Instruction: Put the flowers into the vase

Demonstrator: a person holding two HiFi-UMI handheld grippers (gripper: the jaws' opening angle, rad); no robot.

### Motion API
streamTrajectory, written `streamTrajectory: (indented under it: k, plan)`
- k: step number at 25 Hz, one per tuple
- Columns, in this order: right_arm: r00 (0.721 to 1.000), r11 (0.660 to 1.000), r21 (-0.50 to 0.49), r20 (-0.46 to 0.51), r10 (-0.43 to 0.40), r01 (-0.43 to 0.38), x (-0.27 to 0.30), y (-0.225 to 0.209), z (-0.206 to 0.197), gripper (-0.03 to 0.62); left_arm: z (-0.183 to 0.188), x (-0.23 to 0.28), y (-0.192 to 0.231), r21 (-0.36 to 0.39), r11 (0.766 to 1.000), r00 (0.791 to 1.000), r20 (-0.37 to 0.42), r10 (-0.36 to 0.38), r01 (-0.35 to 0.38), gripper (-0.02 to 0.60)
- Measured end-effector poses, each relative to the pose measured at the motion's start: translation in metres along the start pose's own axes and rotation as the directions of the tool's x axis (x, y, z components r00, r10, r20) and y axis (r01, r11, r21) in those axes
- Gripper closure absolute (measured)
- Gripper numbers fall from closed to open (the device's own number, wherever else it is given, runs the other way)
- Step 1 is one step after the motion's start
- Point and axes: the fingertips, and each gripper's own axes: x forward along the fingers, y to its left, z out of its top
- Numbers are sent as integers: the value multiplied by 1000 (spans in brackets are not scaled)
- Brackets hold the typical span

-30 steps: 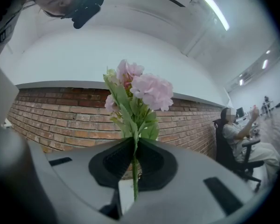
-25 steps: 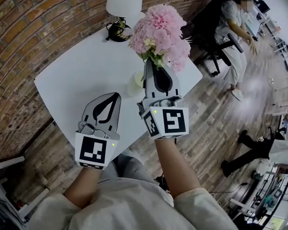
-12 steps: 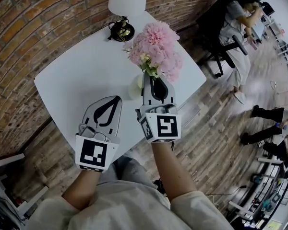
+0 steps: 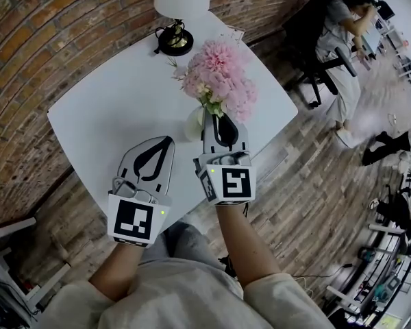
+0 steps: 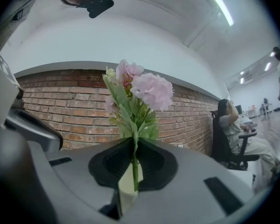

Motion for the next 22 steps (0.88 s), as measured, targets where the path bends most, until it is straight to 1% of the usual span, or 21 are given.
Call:
streamTrajectory:
  k: [8, 12, 15, 18, 20, 22]
  plan:
    - [1000, 1000, 4, -16, 5, -5, -5, 0, -10, 549, -1, 2, -1, 2, 1000, 1000, 5, 3, -3, 578]
    - [1000, 999, 33, -25, 8, -7, -11, -2, -16, 525, -1, 3, -3, -8, 1000, 1000, 6, 2, -2, 578]
    - [999, 998, 53, -27, 26, -25, -15, -2, -18, 497, -1, 3, -4, -9, 1000, 1000, 10, 1, -1, 578]
    - [998, 998, 44, -29, 56, -55, -19, 1, -18, 476, 0, 2, -7, -5, 1000, 1000, 11, 1, -1, 578]
    - [998, 997, 41, -33, 60, -58, -21, 1, -20, 463, 0, 2, -9, -6, 1000, 1000, 10, 0, 1, 578]
    - [998, 997, 46, -39, 58, -56, -23, 0, -23, 437, 0, 2, -10, -5, 1000, 1000, 10, -1, 1, 578]
